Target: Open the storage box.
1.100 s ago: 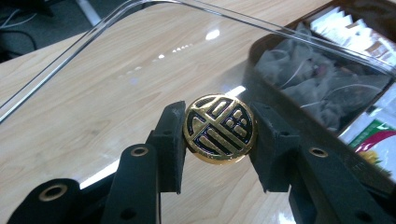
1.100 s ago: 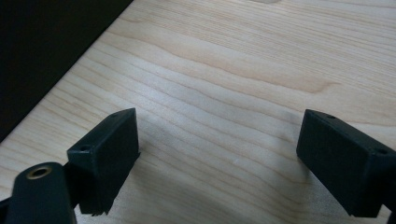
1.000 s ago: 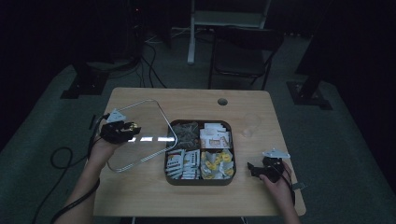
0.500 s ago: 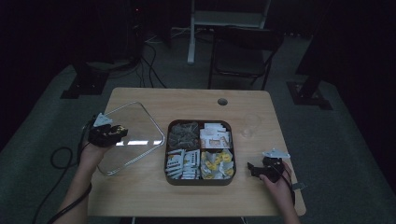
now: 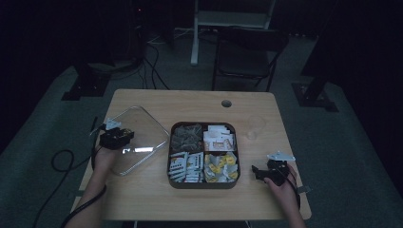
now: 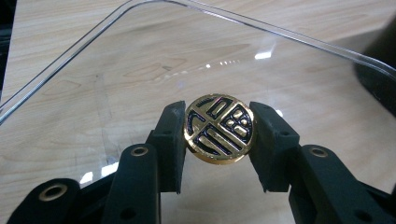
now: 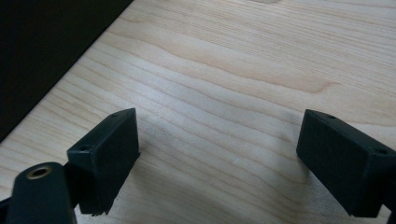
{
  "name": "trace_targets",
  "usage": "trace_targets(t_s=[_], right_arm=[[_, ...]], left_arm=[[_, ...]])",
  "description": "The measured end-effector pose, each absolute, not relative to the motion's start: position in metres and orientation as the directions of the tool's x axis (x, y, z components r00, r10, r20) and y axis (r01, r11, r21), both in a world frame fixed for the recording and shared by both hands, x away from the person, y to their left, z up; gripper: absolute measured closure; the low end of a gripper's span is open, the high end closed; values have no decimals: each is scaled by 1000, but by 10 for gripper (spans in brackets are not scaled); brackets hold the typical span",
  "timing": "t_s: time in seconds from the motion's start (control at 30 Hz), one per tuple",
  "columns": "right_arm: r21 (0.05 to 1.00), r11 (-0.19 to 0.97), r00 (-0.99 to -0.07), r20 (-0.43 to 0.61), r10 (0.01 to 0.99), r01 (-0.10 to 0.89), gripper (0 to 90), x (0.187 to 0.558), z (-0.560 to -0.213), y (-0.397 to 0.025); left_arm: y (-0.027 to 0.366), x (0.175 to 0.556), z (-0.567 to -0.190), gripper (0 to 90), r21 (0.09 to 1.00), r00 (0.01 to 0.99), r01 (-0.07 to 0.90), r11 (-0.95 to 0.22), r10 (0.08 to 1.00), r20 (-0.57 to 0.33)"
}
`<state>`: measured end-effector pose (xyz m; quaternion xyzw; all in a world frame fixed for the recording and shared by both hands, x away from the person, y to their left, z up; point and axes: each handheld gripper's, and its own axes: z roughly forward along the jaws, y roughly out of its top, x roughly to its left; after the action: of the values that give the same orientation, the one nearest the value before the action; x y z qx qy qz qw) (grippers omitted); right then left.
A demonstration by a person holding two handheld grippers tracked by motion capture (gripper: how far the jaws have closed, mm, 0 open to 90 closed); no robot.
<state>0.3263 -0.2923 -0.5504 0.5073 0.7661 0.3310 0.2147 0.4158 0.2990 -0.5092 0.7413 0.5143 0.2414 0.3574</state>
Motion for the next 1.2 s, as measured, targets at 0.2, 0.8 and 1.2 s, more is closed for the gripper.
trace_targets(t_s=[0.2, 0.8, 1.2], right_arm=[[725, 266, -393, 7, 920, 635, 125, 326, -550, -292], [725, 266, -393, 7, 919, 635, 125, 326, -550, -292], [725, 266, -393, 7, 919, 635, 125, 326, -550, -292]], left_arm=[[290, 431, -517, 595, 774, 338, 598, -208, 941, -9], [285, 458, -535, 594, 761, 324, 624, -179, 945, -44], [295, 453, -526, 544, 790, 356, 591, -165, 932, -72]])
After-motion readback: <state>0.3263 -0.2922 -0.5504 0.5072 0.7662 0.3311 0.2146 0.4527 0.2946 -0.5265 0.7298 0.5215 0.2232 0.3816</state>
